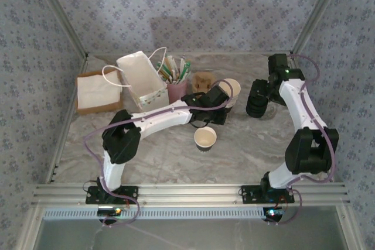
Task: Pack the takeout coffee
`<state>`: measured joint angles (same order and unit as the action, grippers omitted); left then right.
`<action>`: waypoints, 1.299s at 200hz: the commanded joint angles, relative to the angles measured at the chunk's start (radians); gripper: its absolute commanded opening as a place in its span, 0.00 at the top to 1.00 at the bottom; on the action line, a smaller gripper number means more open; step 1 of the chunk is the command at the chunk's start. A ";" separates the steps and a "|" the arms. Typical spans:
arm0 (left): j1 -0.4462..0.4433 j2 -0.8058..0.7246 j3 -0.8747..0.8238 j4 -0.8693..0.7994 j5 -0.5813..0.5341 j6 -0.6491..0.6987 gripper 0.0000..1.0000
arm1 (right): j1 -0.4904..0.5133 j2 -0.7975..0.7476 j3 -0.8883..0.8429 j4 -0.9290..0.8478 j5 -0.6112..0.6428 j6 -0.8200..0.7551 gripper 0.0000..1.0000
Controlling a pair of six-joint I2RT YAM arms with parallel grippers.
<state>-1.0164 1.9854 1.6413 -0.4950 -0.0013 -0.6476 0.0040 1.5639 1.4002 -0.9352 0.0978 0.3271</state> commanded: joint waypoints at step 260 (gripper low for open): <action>-0.011 -0.051 -0.118 0.133 -0.068 -0.059 0.87 | 0.021 0.273 0.141 -0.015 -0.026 -0.126 0.16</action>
<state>-1.0180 2.0151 1.5402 -0.3893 -0.0471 -0.6930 0.0204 1.8141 1.5105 -0.9344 0.0708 0.2188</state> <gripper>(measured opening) 0.129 0.848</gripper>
